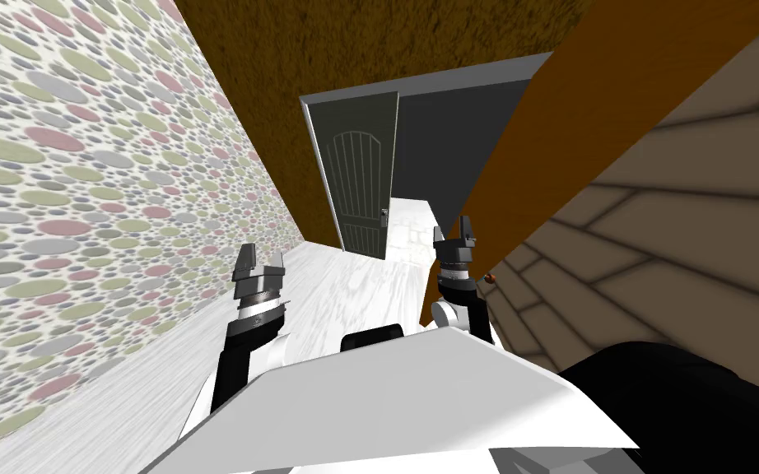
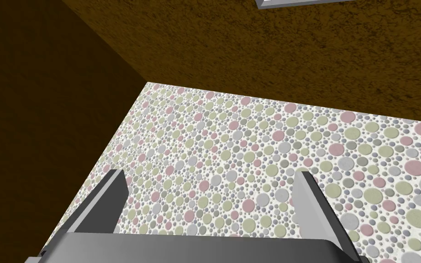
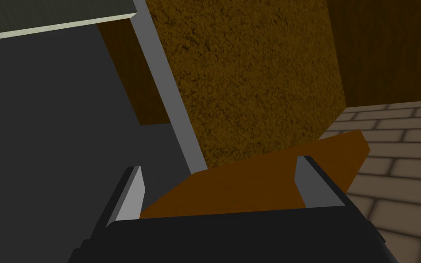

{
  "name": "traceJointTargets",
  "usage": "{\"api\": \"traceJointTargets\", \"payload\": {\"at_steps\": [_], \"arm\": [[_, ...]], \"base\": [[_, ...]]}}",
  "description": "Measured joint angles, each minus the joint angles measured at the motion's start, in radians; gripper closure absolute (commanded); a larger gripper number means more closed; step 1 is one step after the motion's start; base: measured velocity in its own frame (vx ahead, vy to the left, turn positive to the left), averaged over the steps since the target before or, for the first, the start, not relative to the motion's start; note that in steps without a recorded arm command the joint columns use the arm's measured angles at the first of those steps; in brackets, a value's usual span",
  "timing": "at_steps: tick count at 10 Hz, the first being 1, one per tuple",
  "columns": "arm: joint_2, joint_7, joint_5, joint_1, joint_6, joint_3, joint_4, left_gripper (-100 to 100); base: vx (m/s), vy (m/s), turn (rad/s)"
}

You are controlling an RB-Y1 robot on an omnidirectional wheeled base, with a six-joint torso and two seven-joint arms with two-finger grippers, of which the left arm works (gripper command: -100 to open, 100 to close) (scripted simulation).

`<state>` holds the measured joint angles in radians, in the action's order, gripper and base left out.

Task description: Pull the door open

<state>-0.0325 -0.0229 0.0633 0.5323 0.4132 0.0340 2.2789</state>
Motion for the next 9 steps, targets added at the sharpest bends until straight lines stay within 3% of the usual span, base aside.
{"api": "traceJointTargets", "payload": {"at_steps": [5, 9], "arm": [[0.046, 0.002, -0.005, -0.056, -0.01, 0.005, -0.102, -100], [0.065, 0.008, -0.006, -0.107, -0.02, 0.008, -0.183, -100]], "base": [[0.155, 0.014, -0.099], [0.103, 0.01, -0.087]]}}
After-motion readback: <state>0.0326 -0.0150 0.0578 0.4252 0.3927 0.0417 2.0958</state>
